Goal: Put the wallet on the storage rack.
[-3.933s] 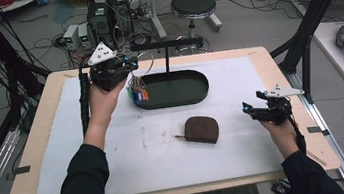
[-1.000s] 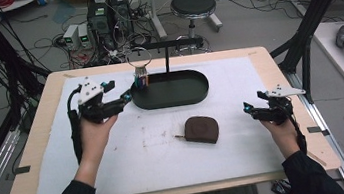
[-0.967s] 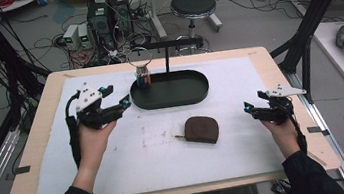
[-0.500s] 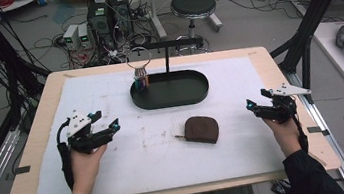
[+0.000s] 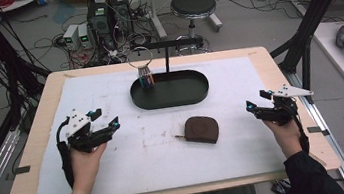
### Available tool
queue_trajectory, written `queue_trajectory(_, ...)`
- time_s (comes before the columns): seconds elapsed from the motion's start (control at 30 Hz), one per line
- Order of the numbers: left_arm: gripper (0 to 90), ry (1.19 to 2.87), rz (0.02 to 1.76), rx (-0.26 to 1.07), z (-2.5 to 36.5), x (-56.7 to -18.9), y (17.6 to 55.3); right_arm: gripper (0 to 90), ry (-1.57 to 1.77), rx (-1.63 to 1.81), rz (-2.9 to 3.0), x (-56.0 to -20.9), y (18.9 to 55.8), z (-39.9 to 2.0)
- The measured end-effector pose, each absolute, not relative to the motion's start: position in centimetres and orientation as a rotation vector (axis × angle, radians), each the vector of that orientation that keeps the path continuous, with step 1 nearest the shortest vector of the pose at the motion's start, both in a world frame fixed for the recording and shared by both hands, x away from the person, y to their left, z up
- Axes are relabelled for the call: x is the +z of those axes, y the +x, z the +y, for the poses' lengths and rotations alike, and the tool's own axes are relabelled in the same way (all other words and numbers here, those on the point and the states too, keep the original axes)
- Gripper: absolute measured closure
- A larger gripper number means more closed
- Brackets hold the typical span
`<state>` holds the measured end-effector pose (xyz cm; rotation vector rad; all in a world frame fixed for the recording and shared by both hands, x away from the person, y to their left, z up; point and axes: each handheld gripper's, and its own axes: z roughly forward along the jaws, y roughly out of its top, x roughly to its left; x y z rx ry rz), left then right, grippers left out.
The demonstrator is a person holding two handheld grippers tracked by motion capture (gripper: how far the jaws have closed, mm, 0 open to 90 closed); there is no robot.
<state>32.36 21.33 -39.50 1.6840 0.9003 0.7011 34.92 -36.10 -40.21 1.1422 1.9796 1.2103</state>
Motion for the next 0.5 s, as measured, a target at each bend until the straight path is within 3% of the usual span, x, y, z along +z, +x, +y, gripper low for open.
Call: queue_trajectory(0.5,30.9,1.685,0.915,0.676,21.6,-39.9,32.6,28.0,1.093,1.216,2.042,-40.5,34.9,-34.6)
